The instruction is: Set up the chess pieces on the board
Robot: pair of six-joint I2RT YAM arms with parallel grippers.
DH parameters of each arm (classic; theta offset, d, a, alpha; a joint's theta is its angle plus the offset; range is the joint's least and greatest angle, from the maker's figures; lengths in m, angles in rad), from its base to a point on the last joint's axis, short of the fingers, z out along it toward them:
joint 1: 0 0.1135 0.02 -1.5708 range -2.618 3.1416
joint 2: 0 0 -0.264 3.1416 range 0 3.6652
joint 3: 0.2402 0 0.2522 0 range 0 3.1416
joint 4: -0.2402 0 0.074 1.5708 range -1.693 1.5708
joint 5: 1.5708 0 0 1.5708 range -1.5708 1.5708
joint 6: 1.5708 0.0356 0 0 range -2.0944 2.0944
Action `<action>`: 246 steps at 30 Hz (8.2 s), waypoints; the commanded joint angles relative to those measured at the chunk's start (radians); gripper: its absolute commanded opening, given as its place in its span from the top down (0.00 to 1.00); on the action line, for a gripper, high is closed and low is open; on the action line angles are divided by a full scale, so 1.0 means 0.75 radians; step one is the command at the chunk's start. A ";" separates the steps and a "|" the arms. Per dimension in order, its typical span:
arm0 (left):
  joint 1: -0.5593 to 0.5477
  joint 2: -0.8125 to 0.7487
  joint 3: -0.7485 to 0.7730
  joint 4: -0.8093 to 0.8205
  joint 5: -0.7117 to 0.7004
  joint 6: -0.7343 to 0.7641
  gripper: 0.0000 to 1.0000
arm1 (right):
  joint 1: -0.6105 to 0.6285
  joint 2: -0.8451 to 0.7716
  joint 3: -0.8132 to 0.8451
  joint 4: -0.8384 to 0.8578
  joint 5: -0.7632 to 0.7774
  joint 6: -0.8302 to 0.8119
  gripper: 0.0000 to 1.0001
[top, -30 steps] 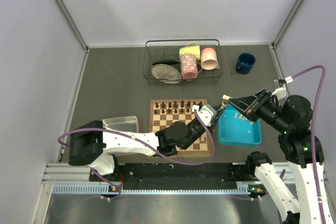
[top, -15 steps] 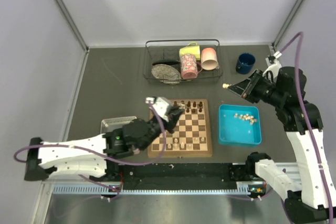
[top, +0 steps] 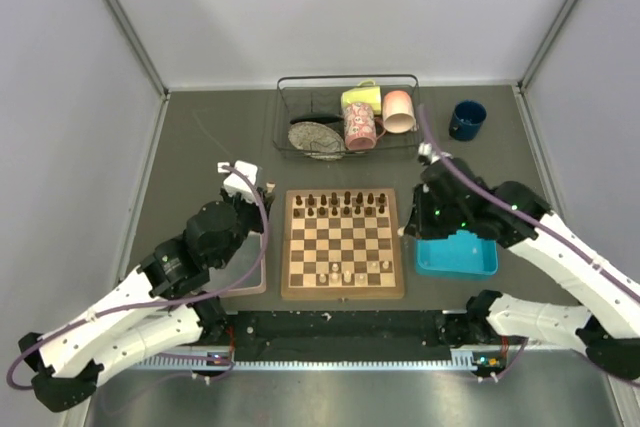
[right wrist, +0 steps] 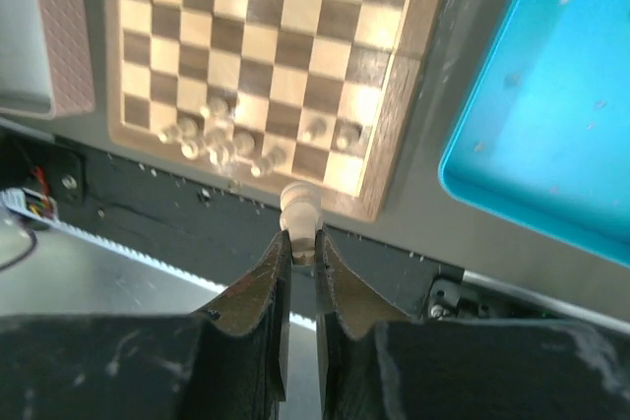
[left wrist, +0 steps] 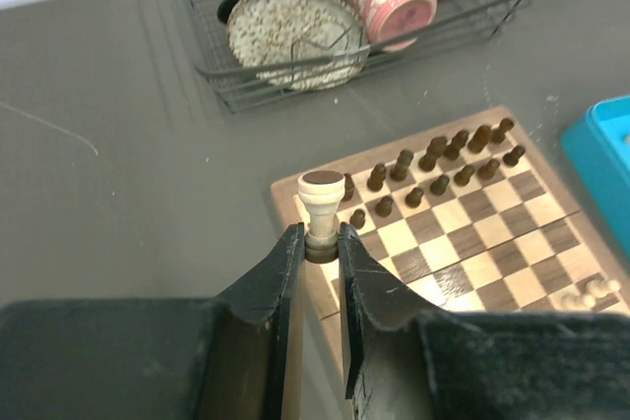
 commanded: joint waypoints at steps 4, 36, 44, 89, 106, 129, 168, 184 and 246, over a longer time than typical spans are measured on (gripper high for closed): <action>0.156 0.016 0.022 -0.067 0.217 0.034 1.00 | 0.403 0.095 -0.113 -0.058 0.265 0.380 1.00; 0.308 -0.207 -0.180 -0.061 0.371 0.050 1.00 | 0.528 0.525 -0.291 0.292 0.193 0.489 1.00; 0.308 -0.211 -0.185 -0.057 0.377 0.048 1.00 | 0.528 0.554 -0.305 0.309 0.199 0.497 1.00; 0.308 -0.217 -0.199 -0.045 0.397 0.056 1.00 | 0.528 0.628 -0.360 0.313 0.248 0.536 1.00; 0.306 -0.227 -0.203 -0.041 0.404 0.058 1.00 | 0.528 0.628 -0.356 0.307 0.248 0.536 0.91; 0.308 -0.231 -0.205 -0.037 0.410 0.060 1.00 | 0.528 0.617 -0.344 0.288 0.261 0.532 0.87; 0.306 -0.227 -0.166 0.125 1.072 0.173 1.00 | 0.528 0.088 -0.053 0.390 0.225 0.178 0.59; 0.163 0.049 -0.111 0.444 1.455 0.015 1.00 | 0.526 -0.062 -0.209 0.889 0.021 0.245 0.44; -0.020 -0.217 -0.354 0.830 1.105 -0.048 0.12 | 0.489 -0.350 -0.565 1.159 0.132 0.732 1.00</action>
